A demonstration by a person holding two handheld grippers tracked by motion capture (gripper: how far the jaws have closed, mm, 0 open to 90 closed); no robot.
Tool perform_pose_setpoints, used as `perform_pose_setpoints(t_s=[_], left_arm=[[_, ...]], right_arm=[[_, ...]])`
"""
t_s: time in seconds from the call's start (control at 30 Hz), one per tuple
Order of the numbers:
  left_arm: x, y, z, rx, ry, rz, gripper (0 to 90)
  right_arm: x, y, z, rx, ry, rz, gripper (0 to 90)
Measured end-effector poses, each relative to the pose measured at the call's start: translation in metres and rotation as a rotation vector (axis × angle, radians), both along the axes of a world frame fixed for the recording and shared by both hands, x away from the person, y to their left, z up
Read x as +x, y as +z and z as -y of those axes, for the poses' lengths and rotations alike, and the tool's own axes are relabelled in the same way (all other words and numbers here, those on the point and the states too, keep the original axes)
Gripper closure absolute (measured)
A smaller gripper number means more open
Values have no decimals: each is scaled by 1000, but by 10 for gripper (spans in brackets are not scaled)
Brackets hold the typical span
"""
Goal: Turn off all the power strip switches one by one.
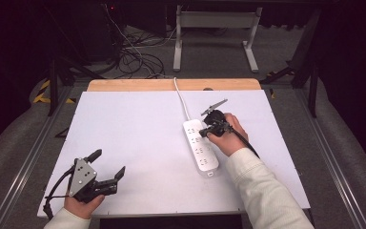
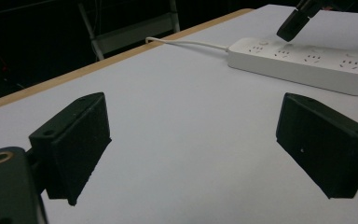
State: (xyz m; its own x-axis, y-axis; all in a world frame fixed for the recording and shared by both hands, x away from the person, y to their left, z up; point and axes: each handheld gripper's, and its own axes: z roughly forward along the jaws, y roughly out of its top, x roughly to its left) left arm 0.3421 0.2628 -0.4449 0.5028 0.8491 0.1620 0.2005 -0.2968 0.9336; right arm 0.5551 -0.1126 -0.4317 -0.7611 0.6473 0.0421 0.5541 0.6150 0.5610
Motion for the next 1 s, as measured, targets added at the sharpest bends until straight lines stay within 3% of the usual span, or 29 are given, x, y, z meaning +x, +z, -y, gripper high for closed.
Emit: perform_pose_setpoints(t_s=[0.27,1.0], left_arm=[[0,0,0,7,0,3,105],[-1,0,1,-3,2,3,105]], right_arm=[[0,-4,-2,-17,0,-20,900],[-1,-6,-4,-42,-5,-10,900]])
